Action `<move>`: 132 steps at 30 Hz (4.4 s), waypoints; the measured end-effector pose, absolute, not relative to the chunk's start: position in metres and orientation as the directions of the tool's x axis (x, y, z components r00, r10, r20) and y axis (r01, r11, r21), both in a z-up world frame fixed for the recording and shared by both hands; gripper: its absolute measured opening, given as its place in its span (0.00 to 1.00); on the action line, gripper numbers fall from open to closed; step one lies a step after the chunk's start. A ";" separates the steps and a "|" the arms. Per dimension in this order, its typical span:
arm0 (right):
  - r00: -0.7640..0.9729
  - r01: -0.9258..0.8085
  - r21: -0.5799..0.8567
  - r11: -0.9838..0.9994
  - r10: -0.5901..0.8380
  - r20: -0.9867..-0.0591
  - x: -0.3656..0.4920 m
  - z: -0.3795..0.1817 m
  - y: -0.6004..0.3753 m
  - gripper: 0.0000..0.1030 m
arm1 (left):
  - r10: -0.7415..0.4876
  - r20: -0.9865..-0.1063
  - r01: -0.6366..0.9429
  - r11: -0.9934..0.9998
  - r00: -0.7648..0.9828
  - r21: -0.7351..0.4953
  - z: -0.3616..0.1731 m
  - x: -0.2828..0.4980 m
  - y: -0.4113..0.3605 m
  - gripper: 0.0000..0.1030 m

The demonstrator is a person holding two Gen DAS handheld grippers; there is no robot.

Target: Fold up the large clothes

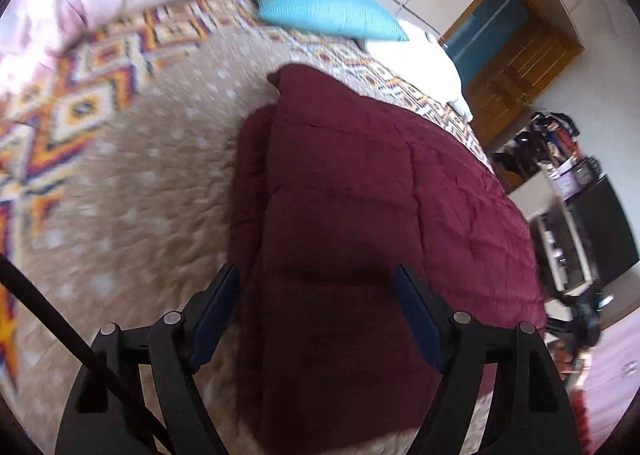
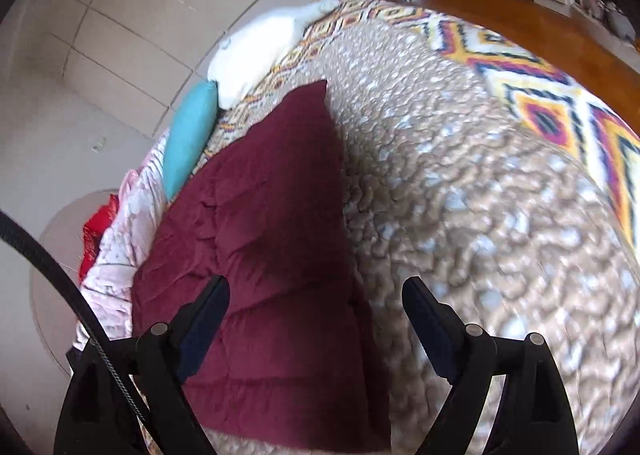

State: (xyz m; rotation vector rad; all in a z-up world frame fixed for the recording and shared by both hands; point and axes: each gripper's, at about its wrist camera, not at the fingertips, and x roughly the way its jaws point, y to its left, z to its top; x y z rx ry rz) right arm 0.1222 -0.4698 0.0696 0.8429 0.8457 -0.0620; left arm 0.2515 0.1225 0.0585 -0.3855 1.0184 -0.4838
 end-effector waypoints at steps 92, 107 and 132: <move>0.717 0.124 0.025 0.992 -0.072 -0.693 0.074 0.120 -0.191 0.86 | -0.064 -0.707 -0.001 0.996 0.704 -0.091 0.079 -0.001 0.071 0.66; 0.639 0.310 0.075 0.948 -0.149 -0.755 -0.063 0.085 -0.226 0.86 | -0.075 -0.772 0.088 0.996 0.631 -0.024 0.055 -0.061 0.008 0.66; 0.640 0.291 0.095 0.952 -0.120 -0.759 -0.101 0.085 -0.196 0.86 | -0.025 -0.814 0.116 0.992 0.580 0.051 0.011 -0.053 0.003 0.84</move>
